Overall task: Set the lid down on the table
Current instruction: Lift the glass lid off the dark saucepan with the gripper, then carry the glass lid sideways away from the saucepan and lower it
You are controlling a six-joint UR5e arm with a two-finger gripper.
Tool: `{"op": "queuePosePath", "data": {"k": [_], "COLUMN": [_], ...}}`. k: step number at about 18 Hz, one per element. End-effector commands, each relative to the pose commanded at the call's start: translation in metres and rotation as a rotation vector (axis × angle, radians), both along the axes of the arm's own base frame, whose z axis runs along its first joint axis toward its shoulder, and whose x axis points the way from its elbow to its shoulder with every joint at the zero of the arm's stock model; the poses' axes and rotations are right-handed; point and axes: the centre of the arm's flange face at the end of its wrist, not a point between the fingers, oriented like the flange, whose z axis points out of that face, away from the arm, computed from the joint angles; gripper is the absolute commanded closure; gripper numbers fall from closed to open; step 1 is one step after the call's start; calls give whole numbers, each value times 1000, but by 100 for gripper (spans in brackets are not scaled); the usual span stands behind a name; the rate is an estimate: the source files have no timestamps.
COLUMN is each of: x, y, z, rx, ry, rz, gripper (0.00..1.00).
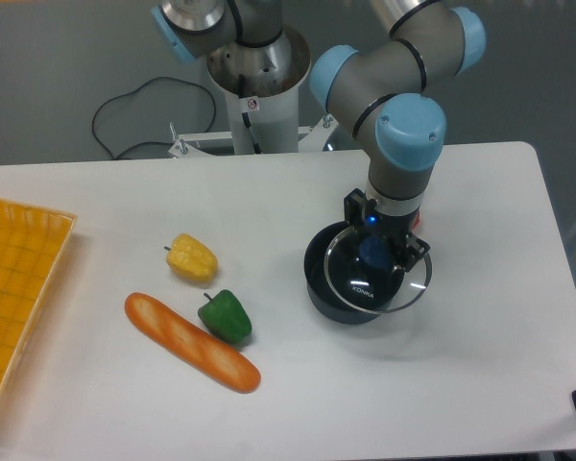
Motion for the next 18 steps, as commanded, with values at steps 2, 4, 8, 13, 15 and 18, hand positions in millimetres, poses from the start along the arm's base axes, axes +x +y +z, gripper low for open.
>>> {"op": "queuePosePath", "data": {"k": [2,4,8,13,15,18], "x": [0,0,0,-10,-14,-21], "y": [0,-1,2,3,7,11], "z": [0,1,2,10,16,17], "rx": [0,-1,7,23,45,63], "ry": [0,2,5,19,21,19], "rz": [0,2,9,39,63,86], "gripper": [41,41,41,41,41,41]}}
